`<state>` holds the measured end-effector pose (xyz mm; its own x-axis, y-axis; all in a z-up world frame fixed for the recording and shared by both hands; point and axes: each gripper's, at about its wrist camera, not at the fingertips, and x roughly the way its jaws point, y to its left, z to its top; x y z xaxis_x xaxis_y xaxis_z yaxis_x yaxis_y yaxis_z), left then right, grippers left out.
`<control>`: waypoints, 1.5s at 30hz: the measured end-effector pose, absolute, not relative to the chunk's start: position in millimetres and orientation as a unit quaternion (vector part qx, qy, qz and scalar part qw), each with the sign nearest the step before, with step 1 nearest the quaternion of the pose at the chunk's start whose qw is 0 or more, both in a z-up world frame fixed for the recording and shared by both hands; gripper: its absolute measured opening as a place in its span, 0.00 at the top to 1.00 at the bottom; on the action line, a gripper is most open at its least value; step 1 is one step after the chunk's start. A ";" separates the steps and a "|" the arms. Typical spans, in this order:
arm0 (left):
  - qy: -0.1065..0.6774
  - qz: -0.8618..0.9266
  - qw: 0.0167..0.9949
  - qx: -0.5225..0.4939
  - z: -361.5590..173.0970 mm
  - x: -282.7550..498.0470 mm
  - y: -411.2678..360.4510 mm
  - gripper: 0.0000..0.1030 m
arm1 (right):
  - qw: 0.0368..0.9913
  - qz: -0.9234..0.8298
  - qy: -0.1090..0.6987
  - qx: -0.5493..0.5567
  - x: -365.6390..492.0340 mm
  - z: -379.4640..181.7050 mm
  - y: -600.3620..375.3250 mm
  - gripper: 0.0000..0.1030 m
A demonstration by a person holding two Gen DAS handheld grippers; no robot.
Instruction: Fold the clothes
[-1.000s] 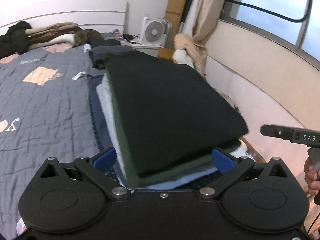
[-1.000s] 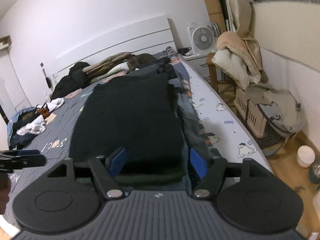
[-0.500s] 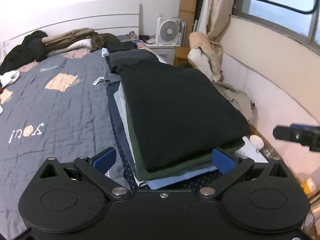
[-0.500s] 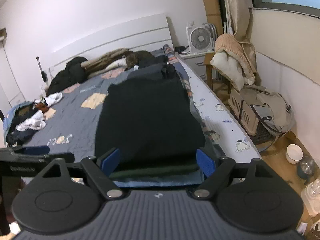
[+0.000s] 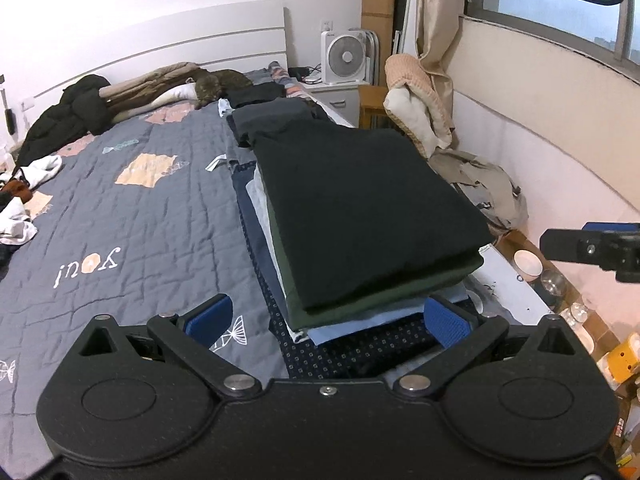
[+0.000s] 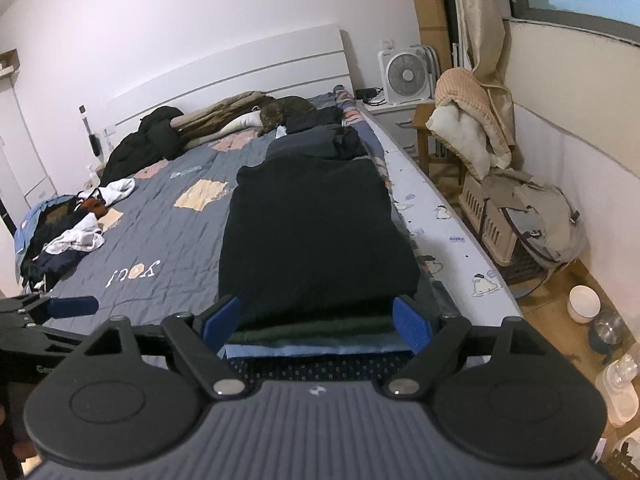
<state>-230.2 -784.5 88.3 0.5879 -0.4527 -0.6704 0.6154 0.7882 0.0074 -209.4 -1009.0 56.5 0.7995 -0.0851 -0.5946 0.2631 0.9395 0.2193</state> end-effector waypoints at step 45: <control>0.349 -0.300 0.877 0.139 106.5 -267.0 -785.6 0.00 | 0.934 -0.078 0.328 0.120 -230.0 77.6 -1005.2 0.19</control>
